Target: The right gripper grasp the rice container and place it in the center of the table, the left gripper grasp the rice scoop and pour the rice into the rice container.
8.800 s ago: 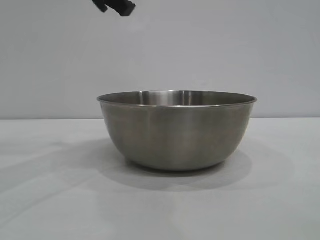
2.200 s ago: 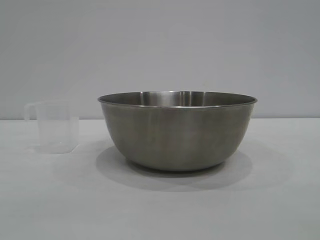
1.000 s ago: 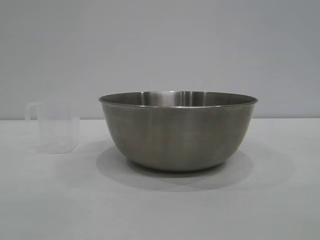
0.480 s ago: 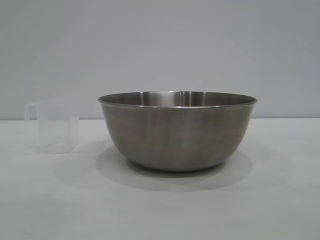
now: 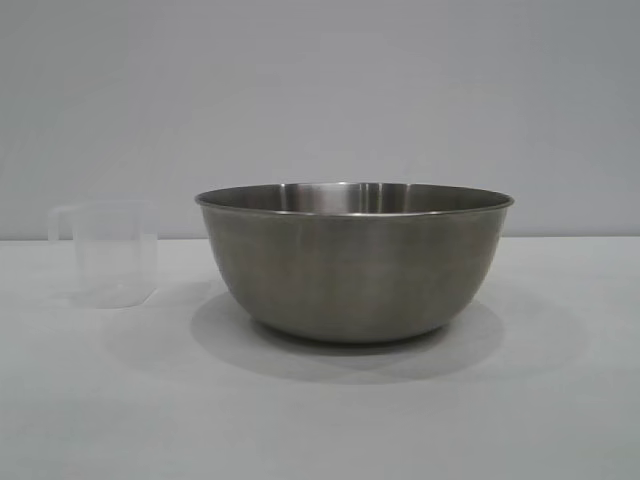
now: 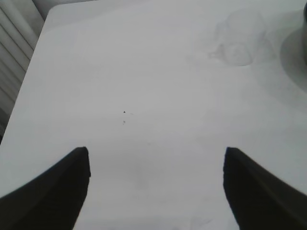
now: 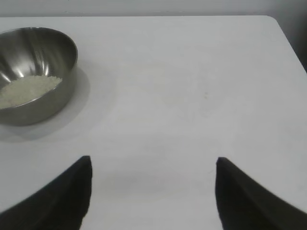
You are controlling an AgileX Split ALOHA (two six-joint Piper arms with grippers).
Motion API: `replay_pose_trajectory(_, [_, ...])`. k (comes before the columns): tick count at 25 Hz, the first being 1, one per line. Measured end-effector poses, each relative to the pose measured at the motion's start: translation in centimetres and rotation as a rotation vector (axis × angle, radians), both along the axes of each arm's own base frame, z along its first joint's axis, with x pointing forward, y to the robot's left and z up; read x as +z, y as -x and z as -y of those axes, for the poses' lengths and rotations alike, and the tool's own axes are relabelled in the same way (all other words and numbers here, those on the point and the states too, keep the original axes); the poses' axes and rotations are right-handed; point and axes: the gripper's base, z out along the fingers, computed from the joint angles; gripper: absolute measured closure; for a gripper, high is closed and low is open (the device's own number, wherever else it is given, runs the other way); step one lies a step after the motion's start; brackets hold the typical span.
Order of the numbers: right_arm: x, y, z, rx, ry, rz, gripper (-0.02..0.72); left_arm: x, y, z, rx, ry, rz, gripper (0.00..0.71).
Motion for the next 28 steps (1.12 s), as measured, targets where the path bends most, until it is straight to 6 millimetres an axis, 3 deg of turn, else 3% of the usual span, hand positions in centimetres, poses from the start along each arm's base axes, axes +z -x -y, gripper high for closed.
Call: replay_pose_trajectory(28, [0.00,0.00,0.00,0.000,0.000,0.000,0.247,0.00,0.01,0.03,0.036,0.000,0.000,0.203])
